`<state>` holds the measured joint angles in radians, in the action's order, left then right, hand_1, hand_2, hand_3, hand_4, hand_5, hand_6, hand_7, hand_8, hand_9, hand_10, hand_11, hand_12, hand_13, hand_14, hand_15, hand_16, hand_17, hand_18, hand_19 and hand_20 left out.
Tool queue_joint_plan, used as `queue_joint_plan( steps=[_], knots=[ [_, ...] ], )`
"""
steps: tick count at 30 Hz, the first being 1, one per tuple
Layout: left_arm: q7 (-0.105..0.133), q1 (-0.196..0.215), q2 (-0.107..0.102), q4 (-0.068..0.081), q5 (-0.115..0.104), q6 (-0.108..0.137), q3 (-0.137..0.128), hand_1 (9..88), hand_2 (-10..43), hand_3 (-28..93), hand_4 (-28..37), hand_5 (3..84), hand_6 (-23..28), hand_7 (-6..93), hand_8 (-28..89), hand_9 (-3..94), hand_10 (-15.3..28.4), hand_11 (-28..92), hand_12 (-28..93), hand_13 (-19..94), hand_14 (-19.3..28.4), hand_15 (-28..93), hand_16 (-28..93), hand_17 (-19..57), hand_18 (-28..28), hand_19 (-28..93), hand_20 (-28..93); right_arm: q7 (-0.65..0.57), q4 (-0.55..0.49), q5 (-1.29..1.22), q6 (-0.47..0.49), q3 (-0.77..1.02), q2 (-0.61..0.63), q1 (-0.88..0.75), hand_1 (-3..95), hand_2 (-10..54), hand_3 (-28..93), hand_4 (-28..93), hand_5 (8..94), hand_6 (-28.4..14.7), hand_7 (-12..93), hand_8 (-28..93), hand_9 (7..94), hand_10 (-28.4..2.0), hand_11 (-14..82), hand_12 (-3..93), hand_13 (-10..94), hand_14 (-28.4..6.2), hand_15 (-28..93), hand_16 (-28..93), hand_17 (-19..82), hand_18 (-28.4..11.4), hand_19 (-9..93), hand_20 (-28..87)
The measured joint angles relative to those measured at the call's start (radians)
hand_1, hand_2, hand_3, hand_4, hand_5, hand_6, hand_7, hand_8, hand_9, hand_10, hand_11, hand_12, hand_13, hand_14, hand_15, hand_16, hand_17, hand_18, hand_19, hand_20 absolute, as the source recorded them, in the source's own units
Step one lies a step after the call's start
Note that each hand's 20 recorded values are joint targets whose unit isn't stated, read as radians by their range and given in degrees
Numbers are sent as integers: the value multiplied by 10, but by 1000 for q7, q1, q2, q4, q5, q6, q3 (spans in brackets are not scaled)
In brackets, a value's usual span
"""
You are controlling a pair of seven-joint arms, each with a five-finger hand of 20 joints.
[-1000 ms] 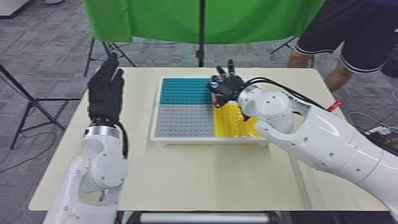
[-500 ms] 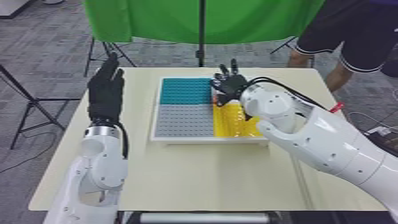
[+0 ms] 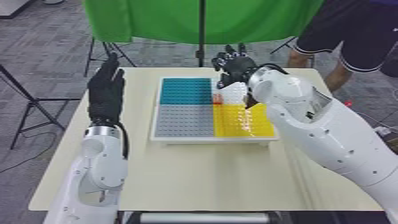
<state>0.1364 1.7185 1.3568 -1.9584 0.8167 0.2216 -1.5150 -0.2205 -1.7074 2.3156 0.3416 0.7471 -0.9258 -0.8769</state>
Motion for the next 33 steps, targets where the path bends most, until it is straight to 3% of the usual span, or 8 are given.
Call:
queue_joint_plan(
  steps=[1,6,11,15,23,28,33],
  knots=[
    [0,0,0,0,0,0,0,256,64,733,-191,332,54,102,-89,194,84,47,152,91,96,-26,168,-121,46,108,168,-1,0,-31,-3,19,-4,-5,194,-91,834,-172,383,-48,381,-149,309,-151,39,213,224,-112,-16,395,62,-164,136,98],
    [0,0,0,0,0,0,0,256,65,732,-191,332,55,102,-89,193,84,48,152,91,97,-26,168,-121,46,108,168,-2,16,-207,-98,89,-11,-25,180,62,811,-201,427,-80,245,-108,341,-157,79,186,271,-99,14,363,98,-109,136,98],
    [0,2,0,0,0,0,-1,255,64,733,-191,332,56,101,-89,193,85,47,152,91,97,-26,168,-121,46,108,168,-3,42,-405,-306,137,-9,-60,166,123,783,-206,432,-90,215,-107,362,-150,105,166,301,-106,37,322,129,-117,166,101],
    [0,5,0,-1,-1,0,-2,256,65,731,-192,333,56,100,-89,193,85,48,153,91,97,-25,168,-121,46,108,168,9,57,-602,-376,217,-14,-105,147,139,776,-201,435,-91,213,-105,369,-159,108,157,321,-115,64,299,131,-149,201,117],
    [-1,7,1,-4,-2,-1,-4,255,66,732,-192,335,57,100,-88,193,88,50,152,91,97,-25,168,-121,47,107,168,111,110,-987,-427,327,-23,-161,136,130,783,-185,440,-105,189,-97,360,-180,94,158,312,-125,68,292,108,-102,162,117],
    [-2,5,1,-3,-2,-1,-4,253,66,732,-192,336,58,101,-88,193,89,51,150,91,96,-25,167,-121,47,108,168,176,124,-1230,-514,354,-24,-189,123,118,782,-178,433,-110,172,-91,355,-185,85,158,305,-130,65,291,105,-97,151,122],
    [-3,4,1,-3,-2,-1,-4,253,67,732,-193,336,60,99,-88,194,89,50,149,91,97,-25,167,-121,47,108,168,187,133,-1471,-513,385,-23,-220,117,104,780,-172,426,-113,163,-84,351,-188,78,162,298,-131,63,293,103,-96,145,127]
  ],
)
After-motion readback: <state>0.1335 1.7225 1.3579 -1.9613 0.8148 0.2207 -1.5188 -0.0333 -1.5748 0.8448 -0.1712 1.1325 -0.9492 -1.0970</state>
